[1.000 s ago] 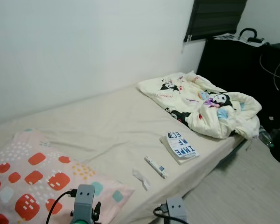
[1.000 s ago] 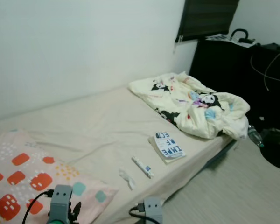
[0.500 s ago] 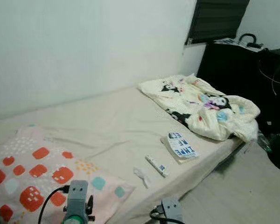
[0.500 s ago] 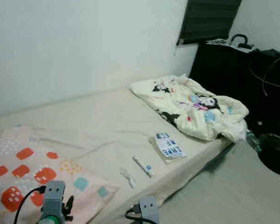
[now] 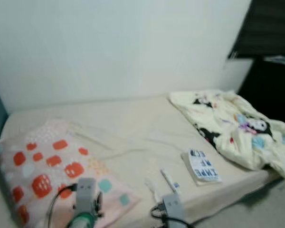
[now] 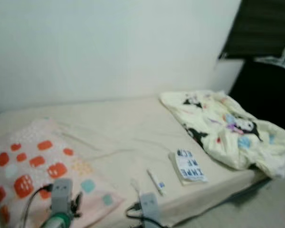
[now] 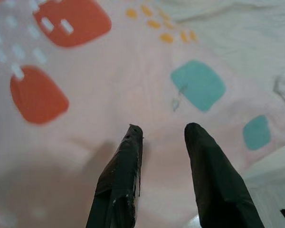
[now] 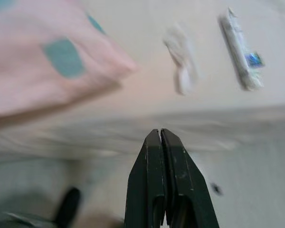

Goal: Clean up the room

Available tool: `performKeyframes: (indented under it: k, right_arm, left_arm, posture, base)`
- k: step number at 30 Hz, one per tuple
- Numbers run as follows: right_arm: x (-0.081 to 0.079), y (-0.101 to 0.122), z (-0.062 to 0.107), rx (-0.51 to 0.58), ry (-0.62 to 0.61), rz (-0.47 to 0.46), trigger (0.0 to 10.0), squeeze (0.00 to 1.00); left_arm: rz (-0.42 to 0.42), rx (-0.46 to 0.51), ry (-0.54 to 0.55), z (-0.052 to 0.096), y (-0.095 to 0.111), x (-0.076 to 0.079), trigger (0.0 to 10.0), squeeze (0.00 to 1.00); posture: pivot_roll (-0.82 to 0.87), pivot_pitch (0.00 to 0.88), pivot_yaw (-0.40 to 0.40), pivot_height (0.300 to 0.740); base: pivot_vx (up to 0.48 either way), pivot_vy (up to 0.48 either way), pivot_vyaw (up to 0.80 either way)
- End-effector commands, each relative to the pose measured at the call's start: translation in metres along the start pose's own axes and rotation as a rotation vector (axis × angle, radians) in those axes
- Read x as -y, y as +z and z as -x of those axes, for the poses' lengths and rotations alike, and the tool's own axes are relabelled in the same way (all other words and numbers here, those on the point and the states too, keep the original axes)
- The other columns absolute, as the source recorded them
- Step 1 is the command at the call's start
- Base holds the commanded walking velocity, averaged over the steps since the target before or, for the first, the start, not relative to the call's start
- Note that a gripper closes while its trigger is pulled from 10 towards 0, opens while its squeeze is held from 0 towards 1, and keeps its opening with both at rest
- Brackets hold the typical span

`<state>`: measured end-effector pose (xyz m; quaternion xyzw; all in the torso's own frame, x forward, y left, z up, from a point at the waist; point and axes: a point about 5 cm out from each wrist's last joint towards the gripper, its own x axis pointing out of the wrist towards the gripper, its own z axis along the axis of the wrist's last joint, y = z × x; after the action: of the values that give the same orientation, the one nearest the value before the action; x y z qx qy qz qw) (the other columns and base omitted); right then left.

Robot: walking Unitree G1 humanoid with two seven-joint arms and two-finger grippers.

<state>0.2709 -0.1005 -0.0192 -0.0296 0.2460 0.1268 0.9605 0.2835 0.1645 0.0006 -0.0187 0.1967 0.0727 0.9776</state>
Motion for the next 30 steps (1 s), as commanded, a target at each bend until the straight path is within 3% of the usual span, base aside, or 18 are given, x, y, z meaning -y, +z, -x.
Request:
performKeyframes:
  k: [1,6,11,21,30]
  right_arm:
    - [0.011,-0.011,0.005,-0.038,-0.027,-0.010,10.0,0.00]
    - [0.013,-0.012,0.006,-0.039,-0.025,-0.004,10.0,0.00]
    - [0.012,-0.016,0.007,-0.049,-0.022,-0.002,10.0,0.00]
    - [0.011,-0.019,0.009,-0.061,-0.016,0.017,10.0,0.00]
    - [0.009,-0.021,0.009,-0.066,-0.012,0.020,10.0,0.00]
  left_arm:
    - [0.035,-0.068,-0.011,0.003,-0.011,0.010,10.0,0.00]
    - [0.082,-0.099,-0.012,0.005,-0.016,0.012,10.0,0.00]
    - [0.035,-0.079,-0.010,0.006,-0.017,0.012,10.0,0.00]
    - [-0.008,-0.054,-0.038,0.009,-0.017,0.016,10.0,0.00]
    - [-0.027,-0.035,-0.043,0.008,-0.013,0.018,10.0,0.00]
  posture:
    - [0.05,0.000,-0.006,0.740]
    - [0.04,0.000,-0.011,0.740]
    - [0.04,0.000,-0.011,0.740]
    - [0.04,0.007,-0.006,0.740]
    - [0.04,0.009,0.001,0.740]
  base:
    - [0.000,0.000,0.00]
    - [0.000,0.384,0.00]
    - [0.000,0.428,0.00]
    - [0.000,0.000,0.00]
    - [0.000,0.000,0.75]
